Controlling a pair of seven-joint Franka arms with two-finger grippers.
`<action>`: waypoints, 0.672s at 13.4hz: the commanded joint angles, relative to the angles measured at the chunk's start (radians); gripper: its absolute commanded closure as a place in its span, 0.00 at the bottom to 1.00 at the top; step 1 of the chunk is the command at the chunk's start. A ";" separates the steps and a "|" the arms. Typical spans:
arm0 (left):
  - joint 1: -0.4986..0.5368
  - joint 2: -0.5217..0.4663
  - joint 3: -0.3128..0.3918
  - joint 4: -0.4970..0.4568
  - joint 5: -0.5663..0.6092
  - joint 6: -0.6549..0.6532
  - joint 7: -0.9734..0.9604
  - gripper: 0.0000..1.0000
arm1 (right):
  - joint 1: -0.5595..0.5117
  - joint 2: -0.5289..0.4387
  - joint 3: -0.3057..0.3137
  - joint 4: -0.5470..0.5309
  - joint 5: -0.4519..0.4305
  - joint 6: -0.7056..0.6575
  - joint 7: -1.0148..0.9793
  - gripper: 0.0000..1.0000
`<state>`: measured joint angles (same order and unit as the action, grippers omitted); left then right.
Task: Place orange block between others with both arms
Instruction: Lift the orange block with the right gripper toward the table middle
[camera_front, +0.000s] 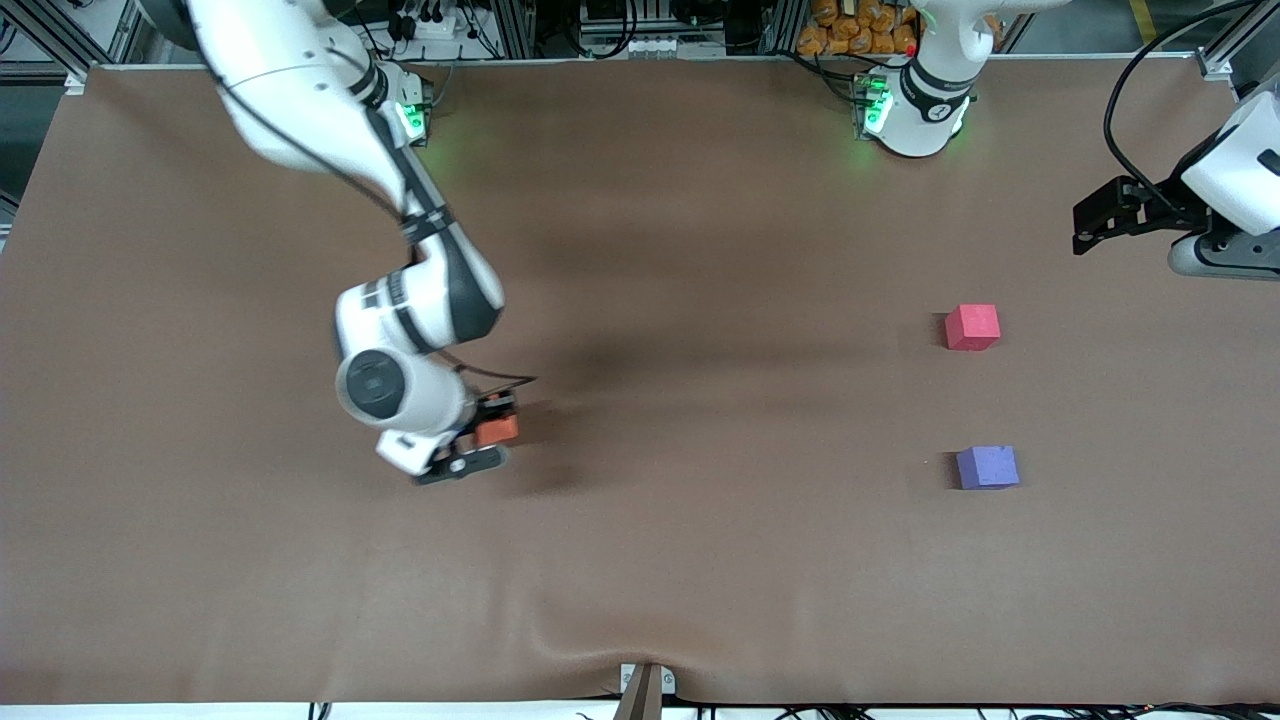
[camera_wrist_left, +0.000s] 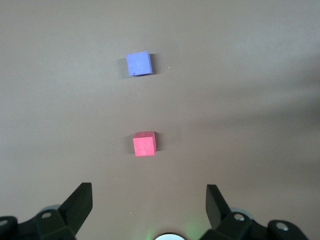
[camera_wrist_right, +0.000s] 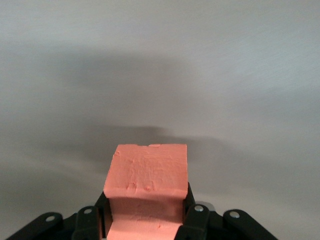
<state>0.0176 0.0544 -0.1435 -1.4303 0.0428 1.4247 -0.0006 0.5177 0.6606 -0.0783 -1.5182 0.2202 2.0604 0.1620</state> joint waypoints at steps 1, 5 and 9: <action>0.002 0.002 0.002 0.005 -0.018 -0.013 0.010 0.00 | 0.065 0.013 -0.011 0.029 0.072 -0.003 0.093 0.46; 0.002 0.002 0.002 0.004 -0.018 -0.013 0.010 0.00 | 0.142 0.054 -0.011 0.032 0.243 0.036 0.094 0.46; 0.004 0.005 0.002 0.007 -0.017 -0.012 0.007 0.00 | 0.205 0.092 -0.011 0.032 0.243 0.089 0.096 0.44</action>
<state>0.0176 0.0556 -0.1433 -1.4345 0.0428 1.4244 -0.0006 0.6931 0.7229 -0.0779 -1.5104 0.4395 2.1234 0.2479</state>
